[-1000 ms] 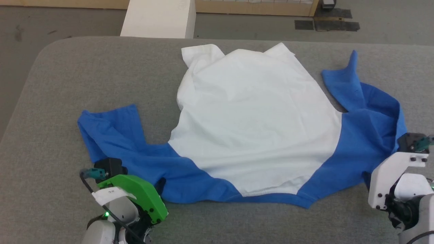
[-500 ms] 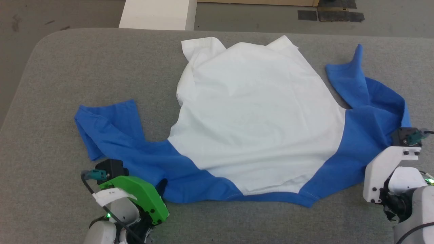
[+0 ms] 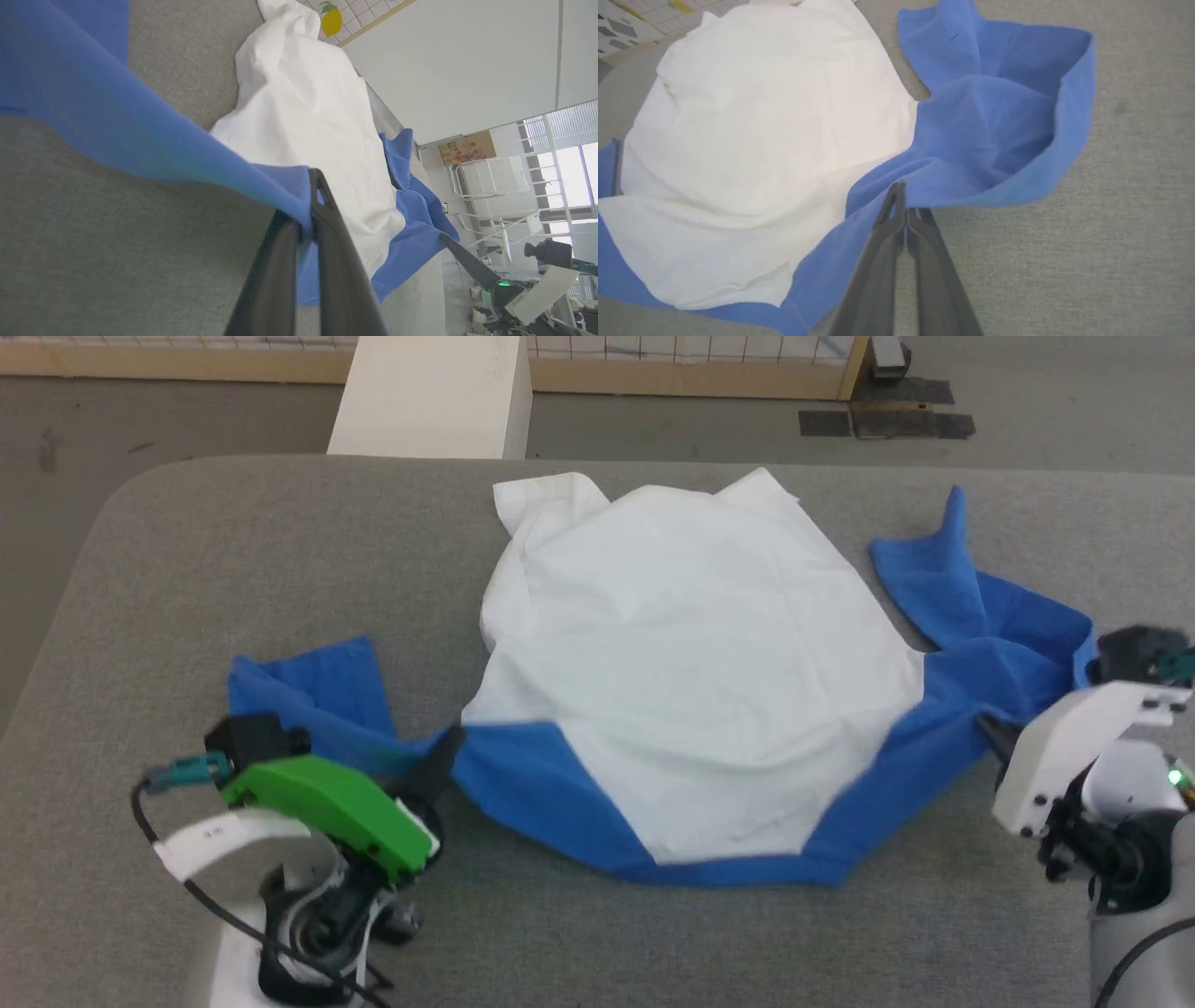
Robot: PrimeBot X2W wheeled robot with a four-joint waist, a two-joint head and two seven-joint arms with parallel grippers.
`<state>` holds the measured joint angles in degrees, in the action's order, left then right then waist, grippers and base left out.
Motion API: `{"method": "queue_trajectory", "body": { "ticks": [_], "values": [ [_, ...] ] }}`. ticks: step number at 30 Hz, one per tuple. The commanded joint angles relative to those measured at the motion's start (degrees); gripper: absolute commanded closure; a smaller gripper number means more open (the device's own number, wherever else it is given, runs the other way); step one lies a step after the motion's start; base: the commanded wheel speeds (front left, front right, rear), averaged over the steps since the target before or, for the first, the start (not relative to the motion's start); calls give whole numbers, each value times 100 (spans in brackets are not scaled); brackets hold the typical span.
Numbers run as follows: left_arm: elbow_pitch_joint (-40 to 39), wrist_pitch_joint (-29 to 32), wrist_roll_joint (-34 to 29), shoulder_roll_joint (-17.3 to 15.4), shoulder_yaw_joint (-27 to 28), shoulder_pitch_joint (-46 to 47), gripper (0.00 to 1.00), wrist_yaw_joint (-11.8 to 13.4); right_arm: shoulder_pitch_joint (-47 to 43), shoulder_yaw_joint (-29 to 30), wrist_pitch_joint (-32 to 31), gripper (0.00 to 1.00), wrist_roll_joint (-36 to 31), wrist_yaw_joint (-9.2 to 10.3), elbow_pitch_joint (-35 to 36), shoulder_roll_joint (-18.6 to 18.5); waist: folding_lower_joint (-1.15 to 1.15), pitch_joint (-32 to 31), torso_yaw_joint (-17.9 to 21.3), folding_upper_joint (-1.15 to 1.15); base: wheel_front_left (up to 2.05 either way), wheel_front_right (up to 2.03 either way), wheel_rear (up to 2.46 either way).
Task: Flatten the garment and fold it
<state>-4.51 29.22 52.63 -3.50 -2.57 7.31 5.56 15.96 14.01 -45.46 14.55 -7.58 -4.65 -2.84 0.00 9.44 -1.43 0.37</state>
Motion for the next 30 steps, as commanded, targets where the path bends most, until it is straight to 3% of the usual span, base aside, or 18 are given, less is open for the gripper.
{"method": "queue_trajectory", "body": {
  "ticks": [1,6,12,21,30],
  "values": [
    [-92,35,73,4,51,285,100,-47,199,26,-58,100,145,9,135,-10,0,-76,17,-37,0,0,0],
    [-113,227,96,-250,185,1277,100,-19,838,78,-346,100,583,9,503,-98,0,-102,16,-37,0,0,0],
    [511,260,-62,-467,268,2847,100,96,2096,126,-548,100,635,9,504,-190,0,183,59,-37,0,0,0],
    [2030,-368,-918,-840,134,5408,100,211,4534,328,-77,100,14,9,-702,-147,0,1091,228,-37,0,0,0],
    [3011,-1292,-1480,-1018,86,7453,100,257,6794,744,1128,100,-546,9,-1859,-11,0,1897,392,-37,0,0,0]
  ]
}}
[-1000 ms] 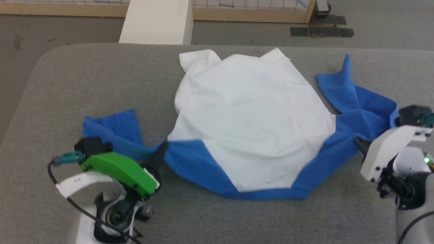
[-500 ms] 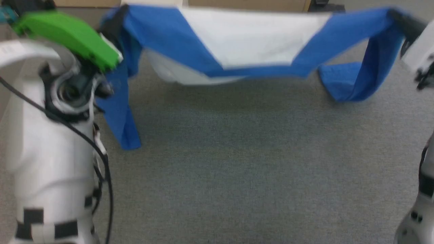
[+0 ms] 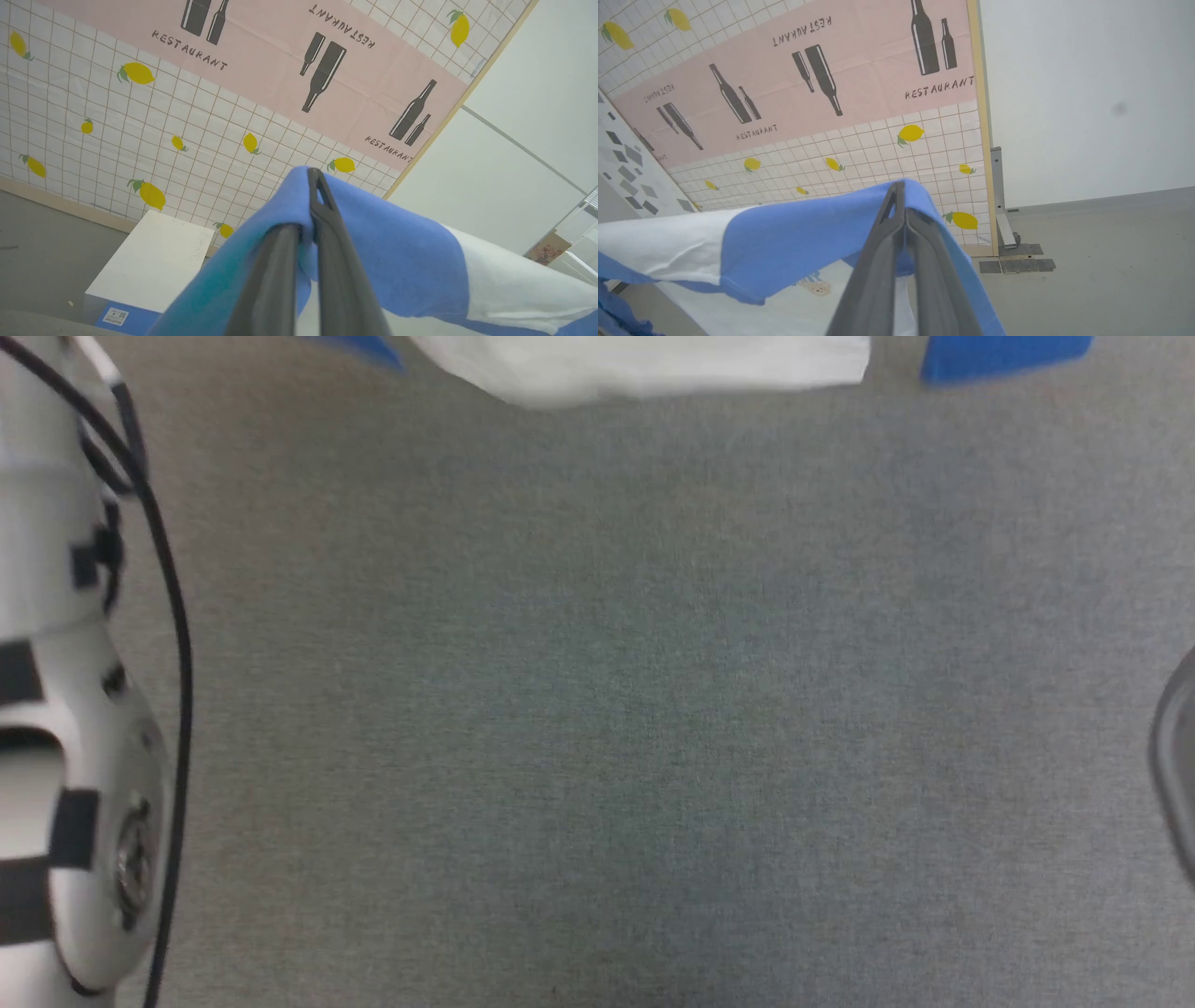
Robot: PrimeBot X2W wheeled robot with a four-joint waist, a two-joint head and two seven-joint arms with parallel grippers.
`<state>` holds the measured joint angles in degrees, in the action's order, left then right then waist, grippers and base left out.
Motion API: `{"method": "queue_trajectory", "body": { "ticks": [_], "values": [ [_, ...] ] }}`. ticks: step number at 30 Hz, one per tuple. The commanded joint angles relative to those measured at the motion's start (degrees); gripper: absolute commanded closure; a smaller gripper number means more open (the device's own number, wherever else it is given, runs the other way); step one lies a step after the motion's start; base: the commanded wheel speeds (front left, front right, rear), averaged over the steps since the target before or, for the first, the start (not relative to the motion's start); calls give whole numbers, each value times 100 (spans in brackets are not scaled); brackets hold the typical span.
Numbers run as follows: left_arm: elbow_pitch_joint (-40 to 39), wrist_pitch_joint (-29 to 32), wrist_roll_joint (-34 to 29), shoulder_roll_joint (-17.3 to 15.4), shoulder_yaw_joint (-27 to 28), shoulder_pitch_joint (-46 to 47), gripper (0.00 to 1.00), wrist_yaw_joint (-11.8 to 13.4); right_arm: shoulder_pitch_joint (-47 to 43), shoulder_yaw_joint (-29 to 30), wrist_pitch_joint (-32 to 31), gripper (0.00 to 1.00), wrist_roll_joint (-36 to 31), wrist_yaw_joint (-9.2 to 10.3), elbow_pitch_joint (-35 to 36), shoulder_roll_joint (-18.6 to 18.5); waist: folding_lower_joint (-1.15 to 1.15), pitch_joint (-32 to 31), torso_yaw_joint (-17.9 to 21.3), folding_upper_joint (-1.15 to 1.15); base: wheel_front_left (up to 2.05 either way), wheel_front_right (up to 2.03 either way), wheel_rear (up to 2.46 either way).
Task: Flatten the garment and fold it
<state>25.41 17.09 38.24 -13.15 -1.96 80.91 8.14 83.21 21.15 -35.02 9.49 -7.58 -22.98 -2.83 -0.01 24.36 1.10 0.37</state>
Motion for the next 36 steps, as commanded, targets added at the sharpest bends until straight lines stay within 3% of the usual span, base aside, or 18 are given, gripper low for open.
{"method": "queue_trajectory", "body": {
  "ticks": [1,9,16,25,30,36],
  "values": [
    [88,-229,-69,-52,47,244,100,-5,262,55,302,100,-6,9,-144,-10,1,466,145,-37,0,0,0],
    [286,-1130,-115,3,121,577,100,-269,897,-164,1524,100,361,9,-957,-6,1,782,104,-37,0,0,0],
    [690,-1365,104,66,195,194,100,-579,490,-607,1727,100,515,9,-1118,-47,1,765,-28,-37,0,0,0],
    [1377,-1850,449,347,125,-1253,100,-1338,-1637,-1064,1826,100,1429,9,-644,-491,1,-238,-266,-37,0,0,0],
    [1363,-2037,668,493,25,-2409,100,-1501,-3218,-1173,1737,100,1959,9,-67,-587,1,-979,-350,-37,0,0,0],
    [1030,-1954,955,594,-83,-4197,100,-1542,-5351,-1072,1597,100,2316,9,792,-440,1,-1784,-414,-37,0,0,0]
  ]
}}
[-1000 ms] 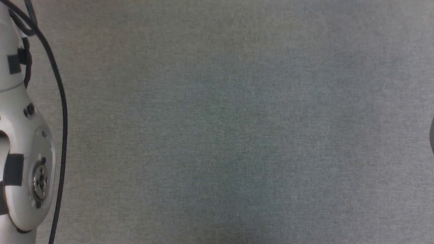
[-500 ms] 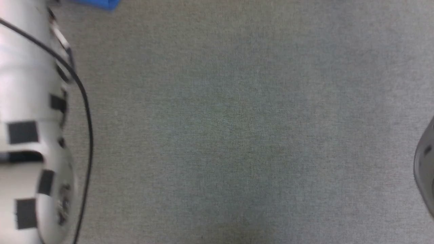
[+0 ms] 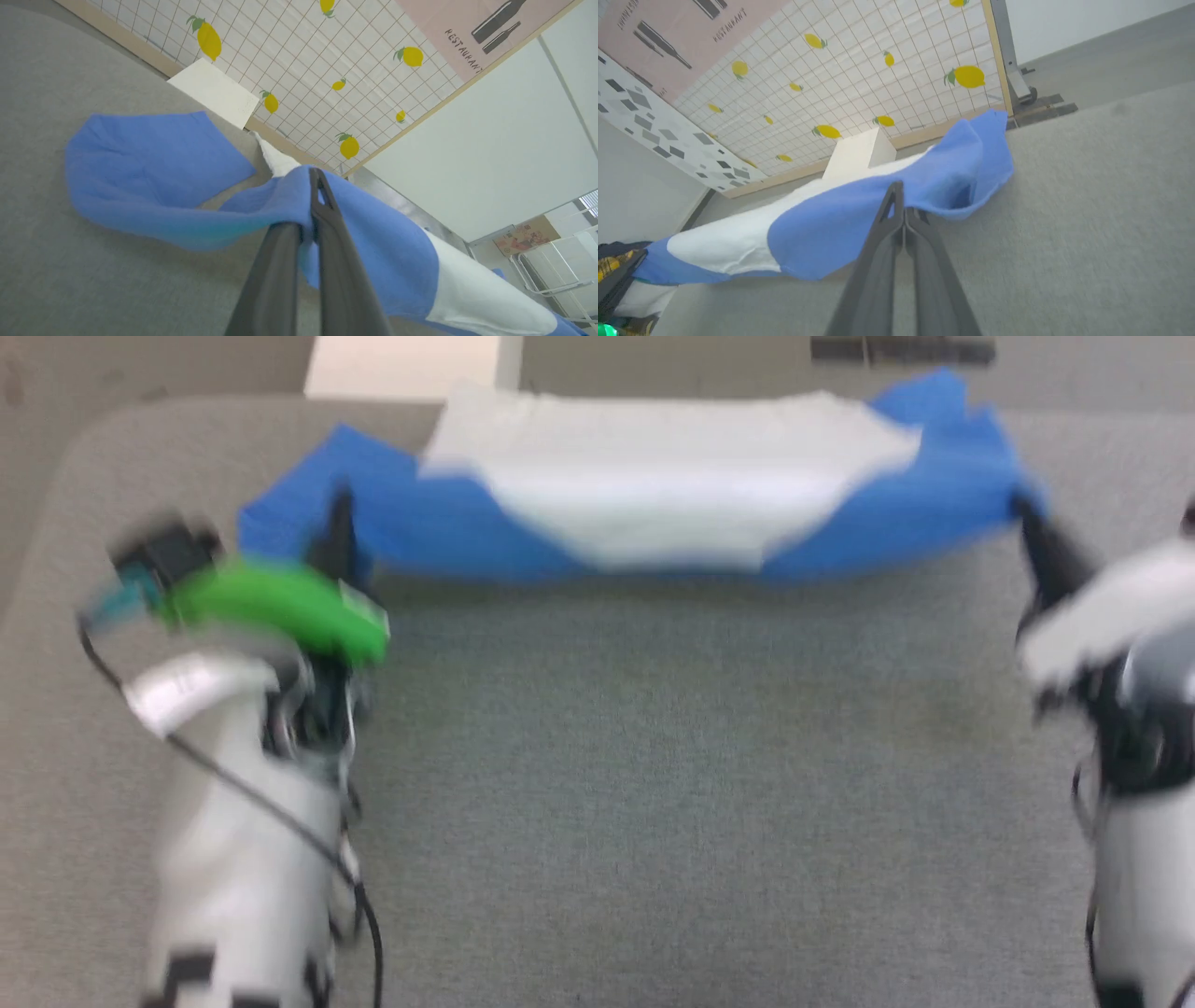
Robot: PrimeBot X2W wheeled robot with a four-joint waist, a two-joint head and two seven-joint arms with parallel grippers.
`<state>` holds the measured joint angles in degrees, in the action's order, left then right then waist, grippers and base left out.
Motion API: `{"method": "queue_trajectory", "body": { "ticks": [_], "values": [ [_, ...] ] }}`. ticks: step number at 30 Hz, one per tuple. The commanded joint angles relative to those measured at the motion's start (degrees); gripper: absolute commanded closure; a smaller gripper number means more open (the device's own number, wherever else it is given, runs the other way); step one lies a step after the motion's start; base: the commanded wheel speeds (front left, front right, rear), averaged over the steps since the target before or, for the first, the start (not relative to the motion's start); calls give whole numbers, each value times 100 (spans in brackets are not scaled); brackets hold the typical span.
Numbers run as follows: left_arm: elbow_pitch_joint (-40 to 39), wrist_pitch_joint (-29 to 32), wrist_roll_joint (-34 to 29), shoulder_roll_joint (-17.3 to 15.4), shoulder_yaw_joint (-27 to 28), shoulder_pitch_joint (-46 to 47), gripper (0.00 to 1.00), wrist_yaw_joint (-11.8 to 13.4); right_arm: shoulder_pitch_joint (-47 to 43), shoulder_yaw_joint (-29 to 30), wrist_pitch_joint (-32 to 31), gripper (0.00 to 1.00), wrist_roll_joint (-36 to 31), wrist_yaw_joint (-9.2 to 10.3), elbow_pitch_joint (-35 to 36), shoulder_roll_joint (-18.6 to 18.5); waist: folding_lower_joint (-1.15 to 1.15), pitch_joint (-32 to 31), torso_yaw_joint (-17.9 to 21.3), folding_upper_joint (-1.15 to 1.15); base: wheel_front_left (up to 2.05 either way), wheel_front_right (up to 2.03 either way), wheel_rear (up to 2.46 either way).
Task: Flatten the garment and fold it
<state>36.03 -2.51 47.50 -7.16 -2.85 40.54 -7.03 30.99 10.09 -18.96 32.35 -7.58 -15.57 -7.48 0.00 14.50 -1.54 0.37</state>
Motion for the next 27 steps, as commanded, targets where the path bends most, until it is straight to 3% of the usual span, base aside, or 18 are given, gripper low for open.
{"method": "queue_trajectory", "body": {
  "ticks": [1,5,14,20,27],
  "values": [
    [-116,38,98,18,25,-425,100,-26,-407,70,-45,100,54,9,166,68,0,-870,-141,-37,0,0,0],
    [-510,232,336,104,81,-1639,100,74,-1558,140,-140,100,-90,9,569,204,0,-1217,-94,-37,0,0,0],
    [-1449,832,373,49,21,-3753,100,780,-3201,561,-323,100,-363,9,933,435,0,-1594,-59,-37,0,0,0],
    [-1966,1375,76,-248,-198,-4477,100,1295,-3748,692,-754,100,-796,9,1131,456,0,-1622,-97,-37,0,0,0],
    [-1995,1774,-362,-458,-587,-4652,100,1644,-4013,461,-1377,100,-1367,9,1025,458,0,-1572,-106,-37,0,0,0]
  ]
}}
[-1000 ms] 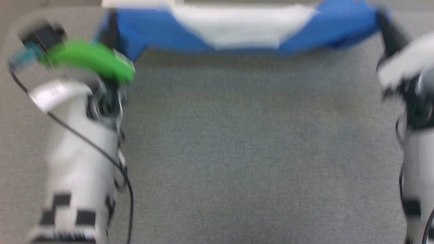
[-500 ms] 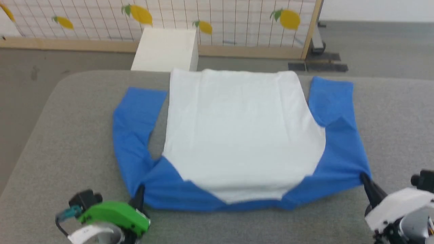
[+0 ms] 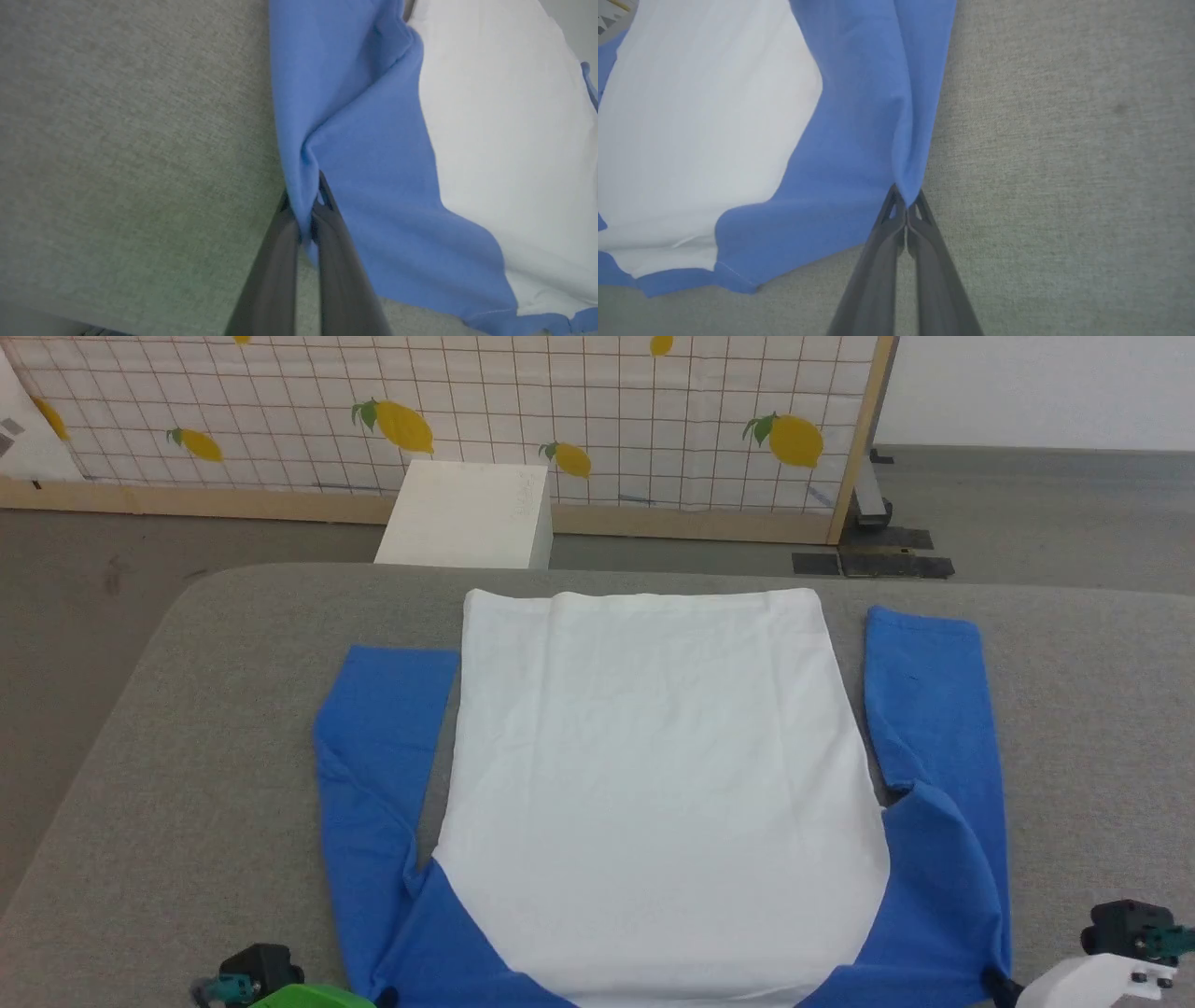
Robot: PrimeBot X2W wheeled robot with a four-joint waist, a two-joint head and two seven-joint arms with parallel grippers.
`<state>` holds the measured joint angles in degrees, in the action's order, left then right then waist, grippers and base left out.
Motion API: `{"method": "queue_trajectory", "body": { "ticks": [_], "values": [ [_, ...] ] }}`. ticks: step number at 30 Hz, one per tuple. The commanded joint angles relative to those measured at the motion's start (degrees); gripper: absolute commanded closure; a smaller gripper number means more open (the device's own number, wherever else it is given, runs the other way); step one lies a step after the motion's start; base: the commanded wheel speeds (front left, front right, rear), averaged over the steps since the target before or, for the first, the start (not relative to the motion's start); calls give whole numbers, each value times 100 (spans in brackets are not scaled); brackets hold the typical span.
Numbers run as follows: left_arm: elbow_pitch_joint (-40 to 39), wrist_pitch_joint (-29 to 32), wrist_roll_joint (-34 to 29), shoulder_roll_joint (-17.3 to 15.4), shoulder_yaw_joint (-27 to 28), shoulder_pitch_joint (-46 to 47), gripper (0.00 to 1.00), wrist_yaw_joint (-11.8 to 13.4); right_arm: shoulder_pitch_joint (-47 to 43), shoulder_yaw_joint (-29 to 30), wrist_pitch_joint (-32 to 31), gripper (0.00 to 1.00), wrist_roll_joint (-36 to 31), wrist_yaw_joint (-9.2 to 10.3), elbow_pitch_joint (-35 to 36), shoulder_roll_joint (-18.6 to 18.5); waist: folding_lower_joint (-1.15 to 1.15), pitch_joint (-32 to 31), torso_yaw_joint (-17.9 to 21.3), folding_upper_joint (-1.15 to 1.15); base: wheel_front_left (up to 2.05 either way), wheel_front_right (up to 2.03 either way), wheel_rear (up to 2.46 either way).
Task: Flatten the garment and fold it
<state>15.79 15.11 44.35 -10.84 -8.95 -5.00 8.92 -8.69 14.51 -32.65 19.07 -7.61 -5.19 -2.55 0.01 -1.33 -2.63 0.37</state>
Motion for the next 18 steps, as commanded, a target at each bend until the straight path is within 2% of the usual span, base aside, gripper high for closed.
{"method": "queue_trajectory", "body": {
  "ticks": [1,5,9,10,11,18],
  "values": [
    [85,59,-85,-100,-31,-86,100,67,-54,-54,-88,100,-195,12,-84,-34,-1,24,9,-37,0,0,0],
    [298,92,-129,-69,-127,7,100,68,-29,-212,-333,100,-454,12,-486,-33,-1,85,19,-37,0,0,0],
    [406,30,-83,0,-128,110,100,23,52,-291,-373,100,-444,12,-784,-33,-1,123,19,-37,0,0,0],
    [414,2,-65,12,-112,134,96,13,81,-292,-334,100,-404,12,-817,-33,-1,128,24,-37,0,0,0],
    [442,6,-41,5,-91,161,0,17,120,-378,-322,0,-442,12,-849,-33,-1,130,44,-37,0,0,0],
    [87,318,113,-216,119,119,0,230,115,-218,-381,0,-1,12,-271,-33,-1,19,92,-37,0,0,0]
  ]
}}
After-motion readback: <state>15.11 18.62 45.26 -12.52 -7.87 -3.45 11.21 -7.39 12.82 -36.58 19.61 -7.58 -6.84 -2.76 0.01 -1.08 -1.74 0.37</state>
